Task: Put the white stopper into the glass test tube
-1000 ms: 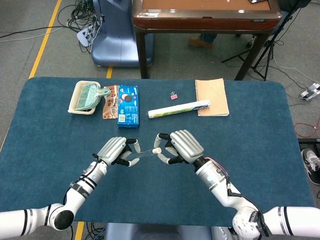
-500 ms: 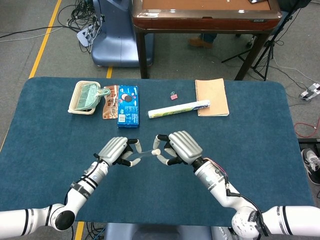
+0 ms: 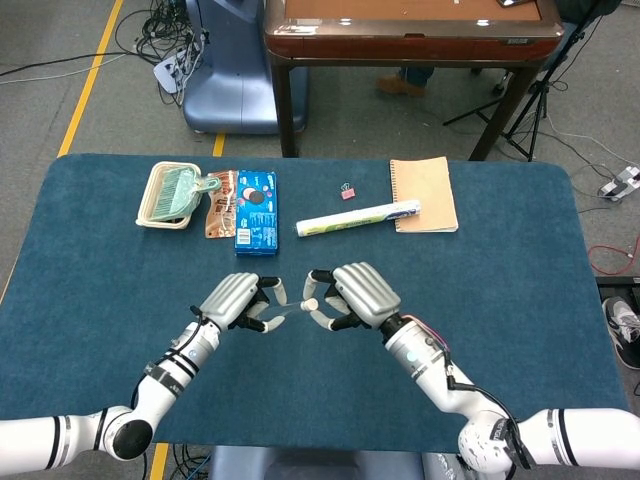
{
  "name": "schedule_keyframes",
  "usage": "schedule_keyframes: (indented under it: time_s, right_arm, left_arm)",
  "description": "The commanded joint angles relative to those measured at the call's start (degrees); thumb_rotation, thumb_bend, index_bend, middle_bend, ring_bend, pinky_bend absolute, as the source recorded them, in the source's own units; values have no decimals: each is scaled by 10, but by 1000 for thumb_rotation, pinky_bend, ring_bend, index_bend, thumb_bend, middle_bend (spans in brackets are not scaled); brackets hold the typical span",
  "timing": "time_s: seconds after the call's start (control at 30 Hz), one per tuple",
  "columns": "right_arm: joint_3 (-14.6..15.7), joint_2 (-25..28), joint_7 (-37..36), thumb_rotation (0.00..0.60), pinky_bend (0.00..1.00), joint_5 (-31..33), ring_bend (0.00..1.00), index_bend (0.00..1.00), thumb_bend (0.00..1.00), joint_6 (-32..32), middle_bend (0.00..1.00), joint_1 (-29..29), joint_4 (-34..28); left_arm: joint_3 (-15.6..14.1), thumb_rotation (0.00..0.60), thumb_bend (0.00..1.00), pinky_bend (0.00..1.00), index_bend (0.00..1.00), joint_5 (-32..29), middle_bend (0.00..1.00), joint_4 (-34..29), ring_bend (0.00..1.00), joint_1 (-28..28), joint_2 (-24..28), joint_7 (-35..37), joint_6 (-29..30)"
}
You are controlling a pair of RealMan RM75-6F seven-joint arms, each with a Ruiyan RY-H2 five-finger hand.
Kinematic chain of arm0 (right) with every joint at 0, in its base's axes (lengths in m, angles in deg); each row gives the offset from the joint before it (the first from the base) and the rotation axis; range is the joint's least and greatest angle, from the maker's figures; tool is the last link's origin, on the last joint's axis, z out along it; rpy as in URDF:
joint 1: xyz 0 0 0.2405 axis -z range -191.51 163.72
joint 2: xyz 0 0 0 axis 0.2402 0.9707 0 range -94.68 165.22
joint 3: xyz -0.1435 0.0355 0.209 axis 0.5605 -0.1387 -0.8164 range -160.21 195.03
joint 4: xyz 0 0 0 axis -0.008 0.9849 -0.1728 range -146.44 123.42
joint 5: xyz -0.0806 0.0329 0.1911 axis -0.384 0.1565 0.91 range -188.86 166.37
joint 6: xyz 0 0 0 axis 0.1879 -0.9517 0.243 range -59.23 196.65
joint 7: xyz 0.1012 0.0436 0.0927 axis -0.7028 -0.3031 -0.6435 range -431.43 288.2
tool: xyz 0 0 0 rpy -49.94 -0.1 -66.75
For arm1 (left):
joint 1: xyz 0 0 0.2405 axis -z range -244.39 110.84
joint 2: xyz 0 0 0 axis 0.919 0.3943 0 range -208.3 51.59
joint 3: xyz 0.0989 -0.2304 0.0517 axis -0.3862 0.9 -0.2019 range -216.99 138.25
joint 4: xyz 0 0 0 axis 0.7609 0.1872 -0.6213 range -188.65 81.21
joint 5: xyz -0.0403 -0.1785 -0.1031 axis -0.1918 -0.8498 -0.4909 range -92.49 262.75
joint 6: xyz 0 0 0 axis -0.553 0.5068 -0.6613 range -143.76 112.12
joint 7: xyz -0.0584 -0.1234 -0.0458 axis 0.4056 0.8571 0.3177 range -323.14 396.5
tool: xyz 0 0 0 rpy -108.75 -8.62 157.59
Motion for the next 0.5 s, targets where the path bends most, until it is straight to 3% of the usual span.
schedule_keyframes:
  time_s: [0.03,0.5]
  right_arm:
    - [1,-3,0,600,1000,1,1000,623,425,1,1000,-2,2]
    - [4,-16,3,600,1000,8,1000,623,426,4,1000,-10,14]
  left_arm:
    - [0,600,258,1000,652,-1,1000,-1,1000,2,0,-2,0]
    - [-1,600,258,1000,656,-11,1000,-5,1000,6,6,-9,4]
